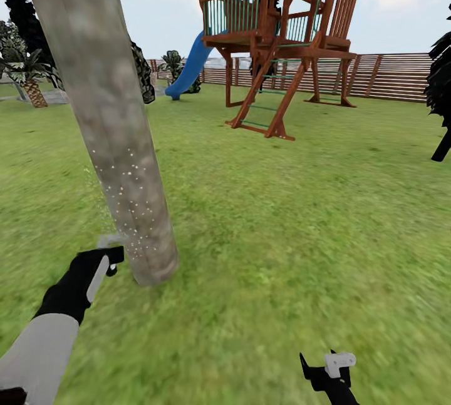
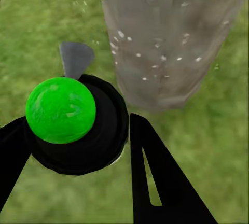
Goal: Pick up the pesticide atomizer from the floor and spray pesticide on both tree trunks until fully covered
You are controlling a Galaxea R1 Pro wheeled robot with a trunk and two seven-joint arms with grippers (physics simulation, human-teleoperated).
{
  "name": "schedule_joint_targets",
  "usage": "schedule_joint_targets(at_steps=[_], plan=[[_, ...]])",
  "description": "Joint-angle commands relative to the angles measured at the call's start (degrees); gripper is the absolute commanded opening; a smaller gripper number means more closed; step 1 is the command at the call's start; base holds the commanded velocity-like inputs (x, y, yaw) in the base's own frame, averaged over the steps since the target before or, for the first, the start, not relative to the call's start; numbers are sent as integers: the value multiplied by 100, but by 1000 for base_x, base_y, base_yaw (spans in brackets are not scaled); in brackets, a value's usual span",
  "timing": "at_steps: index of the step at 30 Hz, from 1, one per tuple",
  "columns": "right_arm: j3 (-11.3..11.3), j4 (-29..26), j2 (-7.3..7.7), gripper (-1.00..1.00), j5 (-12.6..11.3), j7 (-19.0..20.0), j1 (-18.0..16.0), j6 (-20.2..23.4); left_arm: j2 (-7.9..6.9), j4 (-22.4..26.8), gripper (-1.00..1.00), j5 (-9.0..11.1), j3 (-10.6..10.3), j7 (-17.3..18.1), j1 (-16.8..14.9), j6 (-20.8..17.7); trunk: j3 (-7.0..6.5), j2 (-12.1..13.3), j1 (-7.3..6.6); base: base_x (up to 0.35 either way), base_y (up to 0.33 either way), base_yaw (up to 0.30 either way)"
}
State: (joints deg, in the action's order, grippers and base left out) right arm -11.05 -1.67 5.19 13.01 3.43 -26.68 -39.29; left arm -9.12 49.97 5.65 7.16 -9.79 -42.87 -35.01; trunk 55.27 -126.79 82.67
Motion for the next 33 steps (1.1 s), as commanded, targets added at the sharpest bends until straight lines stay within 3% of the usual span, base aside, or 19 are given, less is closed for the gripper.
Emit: schedule_joint_targets(at_steps=[1,4,5,7,13,15,18,24,25,27,33], plan=[[-1,0,0,100,0,0,-1,-2,4,-255,-100,-20,2,-3,1,265,-1,-1,-1,0,0,0],[-2,0,0,100,0,0,-3,-2,22,-762,-100,-44,-4,-14,179,574,-1,-1,-1,0,0,0],[-2,0,0,100,0,0,-1,-2,23,-883,-100,-49,-4,-14,393,1101,-1,-1,-1,0,0,0],[-2,0,0,100,0,0,-3,-1,48,-1132,-100,-54,-4,-16,528,1391,-1,-1,-1,0,0,0],[-2,-3,0,100,0,0,-1,-8,186,-1567,-100,-80,-4,-7,569,1465,-1,-1,-1,27,-200,0],[-2,0,0,100,-5,-6,-2,-9,307,-1597,-100,-216,-204,-44,570,1453,-1,-1,-1,84,-271,0],[-2,0,0,100,-6,-17,-2,-6,328,-1619,-100,-240,-305,-77,570,1443,8,-1,-1,92,-271,110],[-2,0,0,100,-6,-18,0,-7,338,-1698,-100,-132,-24,-102,570,1500,42,-1,-1,145,-269,213],[-2,0,0,100,-4,-18,-3,-7,341,-1775,-100,-83,-5,-116,570,1689,47,-1,-1,123,-269,219],[-2,0,0,100,-5,-18,-2,-8,325,-1833,-100,-20,6,-130,570,1893,58,-1,-1,119,-269,219],[-2,0,0,100,-1,-11,-2,-9,336,-1838,-100,-73,-56,-125,570,1953,92,-1,-1,119,-269,219]])
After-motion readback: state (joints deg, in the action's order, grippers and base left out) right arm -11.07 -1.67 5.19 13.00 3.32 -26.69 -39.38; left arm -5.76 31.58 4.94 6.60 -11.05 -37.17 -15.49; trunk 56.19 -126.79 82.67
